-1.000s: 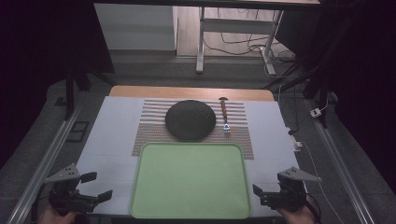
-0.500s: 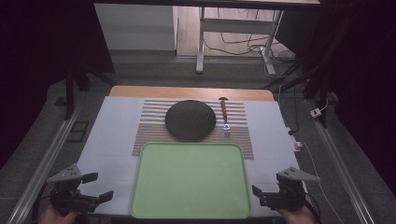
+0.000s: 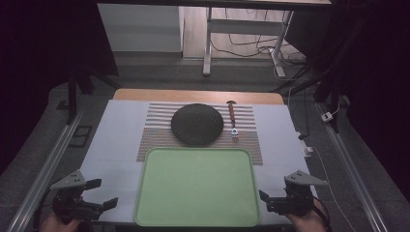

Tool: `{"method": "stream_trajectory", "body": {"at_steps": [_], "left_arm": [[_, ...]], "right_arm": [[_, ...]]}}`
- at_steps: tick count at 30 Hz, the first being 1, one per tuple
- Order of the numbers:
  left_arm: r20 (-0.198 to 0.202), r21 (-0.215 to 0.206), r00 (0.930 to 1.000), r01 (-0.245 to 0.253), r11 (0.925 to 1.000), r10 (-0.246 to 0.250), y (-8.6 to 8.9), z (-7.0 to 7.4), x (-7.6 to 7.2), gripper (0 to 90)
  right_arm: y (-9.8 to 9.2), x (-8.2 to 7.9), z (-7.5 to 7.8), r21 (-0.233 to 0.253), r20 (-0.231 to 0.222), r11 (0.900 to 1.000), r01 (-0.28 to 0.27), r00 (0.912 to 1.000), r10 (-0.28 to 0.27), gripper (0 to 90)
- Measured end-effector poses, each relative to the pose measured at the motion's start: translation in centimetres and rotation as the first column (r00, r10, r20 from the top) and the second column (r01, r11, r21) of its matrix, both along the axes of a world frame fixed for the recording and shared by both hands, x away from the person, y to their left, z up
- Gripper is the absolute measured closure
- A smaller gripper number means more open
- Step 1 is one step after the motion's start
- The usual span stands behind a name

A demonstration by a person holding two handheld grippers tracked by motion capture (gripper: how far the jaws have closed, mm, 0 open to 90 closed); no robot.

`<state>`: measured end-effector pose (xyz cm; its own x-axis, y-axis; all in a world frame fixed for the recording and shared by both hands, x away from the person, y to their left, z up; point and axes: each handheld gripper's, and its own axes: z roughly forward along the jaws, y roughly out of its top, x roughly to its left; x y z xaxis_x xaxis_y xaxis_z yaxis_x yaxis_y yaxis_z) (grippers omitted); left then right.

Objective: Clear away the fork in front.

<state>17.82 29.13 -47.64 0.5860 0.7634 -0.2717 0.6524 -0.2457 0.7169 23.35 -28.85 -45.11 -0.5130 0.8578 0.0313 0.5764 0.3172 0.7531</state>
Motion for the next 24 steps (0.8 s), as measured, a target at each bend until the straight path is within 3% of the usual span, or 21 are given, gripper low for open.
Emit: {"method": "stream_trajectory", "body": {"at_steps": [5,8,14,24], "left_arm": [[0.002,0.001,1.0000,-0.002,1.0000,0.002,0.0,0.0,0.0,1.1],[0.003,0.004,1.0000,-0.002,1.0000,0.002,0.0,0.0,0.0,1.1],[0.005,0.006,1.0000,-0.002,1.0000,0.002,-0.1,0.0,0.0,1.1],[0.006,0.010,1.0000,-0.004,0.9999,0.004,-0.1,0.0,-0.1,0.9]], "right_arm": [[0.2,0.6,-0.1,0.008,-0.003,1.000,-0.022,0.9998,0.022,0.0],[0.6,1.1,-0.3,0.005,-0.027,0.998,-0.065,0.9975,0.065,0.0],[0.8,2.0,-0.5,0.039,-0.041,0.997,-0.059,0.9973,0.061,0.0],[1.6,3.8,-0.7,0.043,-0.036,0.996,-0.074,0.9965,0.075,0.0]]}}
